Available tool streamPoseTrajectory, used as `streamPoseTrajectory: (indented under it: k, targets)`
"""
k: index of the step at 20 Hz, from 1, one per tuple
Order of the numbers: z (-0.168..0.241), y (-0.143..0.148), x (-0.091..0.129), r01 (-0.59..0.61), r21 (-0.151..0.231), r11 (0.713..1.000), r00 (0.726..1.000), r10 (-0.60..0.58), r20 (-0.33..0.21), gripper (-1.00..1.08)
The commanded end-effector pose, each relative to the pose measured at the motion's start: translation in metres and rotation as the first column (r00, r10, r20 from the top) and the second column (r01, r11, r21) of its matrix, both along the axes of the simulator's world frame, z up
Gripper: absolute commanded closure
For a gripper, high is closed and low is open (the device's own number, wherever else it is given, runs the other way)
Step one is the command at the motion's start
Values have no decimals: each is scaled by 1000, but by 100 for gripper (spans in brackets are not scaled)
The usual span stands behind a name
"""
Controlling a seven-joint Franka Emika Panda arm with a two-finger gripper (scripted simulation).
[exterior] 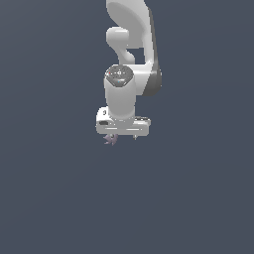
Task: Pick up the object and move it to a goal position.
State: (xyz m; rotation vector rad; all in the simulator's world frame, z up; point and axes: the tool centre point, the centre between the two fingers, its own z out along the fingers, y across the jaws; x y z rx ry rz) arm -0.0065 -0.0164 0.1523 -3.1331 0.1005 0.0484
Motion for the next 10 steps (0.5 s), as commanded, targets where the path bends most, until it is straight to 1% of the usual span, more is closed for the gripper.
streamPoseTrajectory:
  k: [1, 10]
  targets:
    - [0, 0, 0, 0, 0, 1000, 1000, 0, 0, -92]
    - [11, 9, 0, -10, 28, 1000, 1000, 10, 3, -92]
